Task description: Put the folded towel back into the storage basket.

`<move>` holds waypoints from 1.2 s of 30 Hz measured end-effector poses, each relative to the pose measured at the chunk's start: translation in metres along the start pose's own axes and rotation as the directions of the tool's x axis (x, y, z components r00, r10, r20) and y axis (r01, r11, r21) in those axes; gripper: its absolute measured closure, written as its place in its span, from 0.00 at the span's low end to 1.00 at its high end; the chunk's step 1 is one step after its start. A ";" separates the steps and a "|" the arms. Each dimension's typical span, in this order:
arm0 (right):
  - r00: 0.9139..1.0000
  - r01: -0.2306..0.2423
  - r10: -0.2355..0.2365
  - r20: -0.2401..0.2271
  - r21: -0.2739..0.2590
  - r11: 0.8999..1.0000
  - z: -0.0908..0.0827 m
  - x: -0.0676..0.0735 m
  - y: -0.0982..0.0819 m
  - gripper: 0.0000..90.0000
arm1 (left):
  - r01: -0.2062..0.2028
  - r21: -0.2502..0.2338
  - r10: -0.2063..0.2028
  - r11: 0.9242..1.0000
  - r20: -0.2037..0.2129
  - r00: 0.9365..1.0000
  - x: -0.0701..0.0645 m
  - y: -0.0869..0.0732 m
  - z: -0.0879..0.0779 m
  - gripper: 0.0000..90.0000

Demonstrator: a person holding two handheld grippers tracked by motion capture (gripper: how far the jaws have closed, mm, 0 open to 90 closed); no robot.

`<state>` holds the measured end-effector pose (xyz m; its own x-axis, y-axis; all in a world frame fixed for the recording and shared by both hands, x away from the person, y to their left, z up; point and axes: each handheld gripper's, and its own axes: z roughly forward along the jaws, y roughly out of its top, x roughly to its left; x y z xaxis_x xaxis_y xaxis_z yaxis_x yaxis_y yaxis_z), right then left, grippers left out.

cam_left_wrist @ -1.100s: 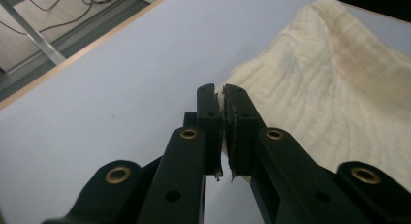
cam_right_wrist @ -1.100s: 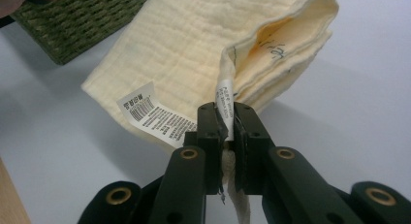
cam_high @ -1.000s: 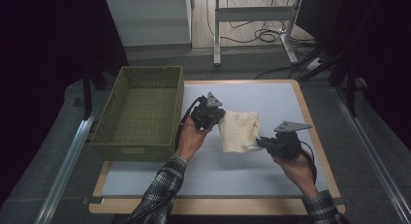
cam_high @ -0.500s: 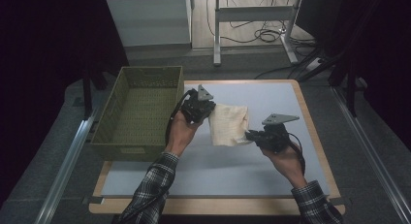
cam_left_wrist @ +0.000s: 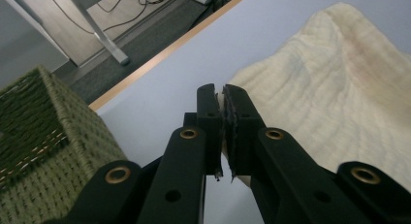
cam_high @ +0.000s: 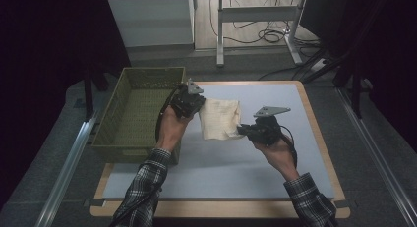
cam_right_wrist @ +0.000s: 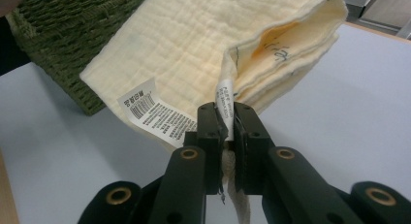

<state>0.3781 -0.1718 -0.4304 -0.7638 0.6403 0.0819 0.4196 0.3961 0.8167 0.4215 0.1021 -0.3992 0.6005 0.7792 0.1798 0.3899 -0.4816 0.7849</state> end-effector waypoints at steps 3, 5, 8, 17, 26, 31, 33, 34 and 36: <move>1.000 0.010 -0.010 0.000 0.006 1.000 0.006 0.004 0.007 0.92 | 0.007 -0.002 -0.007 1.000 -0.012 1.000 0.006 -0.002 -0.002 0.96; 1.000 0.018 -0.018 -0.003 0.008 1.000 0.010 0.006 0.011 0.92 | 0.007 -0.001 -0.007 1.000 -0.021 1.000 0.011 -0.003 -0.003 0.96; 1.000 0.027 -0.027 -0.002 0.010 1.000 0.015 0.011 0.019 0.92 | 0.010 -0.007 -0.011 1.000 -0.038 0.999 0.018 -0.003 -0.007 0.96; 0.998 0.053 -0.053 -0.023 -0.010 0.999 0.030 0.025 0.051 0.92 | 0.016 -0.031 -0.019 0.999 -0.099 0.995 0.045 0.001 -0.028 0.96; 0.997 0.057 -0.058 -0.045 -0.022 0.998 0.052 0.038 0.072 0.92 | 0.023 -0.026 -0.027 0.999 -0.151 0.988 0.072 -0.007 -0.041 0.96; 0.995 0.075 -0.076 -0.060 -0.016 0.997 0.075 0.053 0.086 0.92 | 0.050 -0.021 -0.053 0.999 -0.183 0.982 0.090 -0.018 -0.048 0.96; 0.995 0.081 -0.082 -0.062 -0.015 0.997 0.079 0.055 0.088 0.92 | 0.055 -0.021 -0.058 0.998 -0.189 0.980 0.093 -0.020 -0.050 0.96; 0.995 0.084 -0.085 -0.061 -0.013 0.996 0.083 0.059 0.090 0.92 | 0.060 -0.019 -0.063 0.998 -0.195 0.979 0.096 -0.022 -0.052 0.96; 0.993 0.100 -0.100 -0.062 -0.007 0.995 0.095 0.068 0.096 0.92 | 0.071 -0.015 -0.073 0.997 -0.210 0.975 0.105 -0.030 -0.057 0.96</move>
<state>0.4131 -0.0282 -0.4006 -0.8310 0.5552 0.0351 0.3378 0.4535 0.8247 0.4325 0.2209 -0.3697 0.4106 0.8789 0.2429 0.4212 -0.4190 0.8044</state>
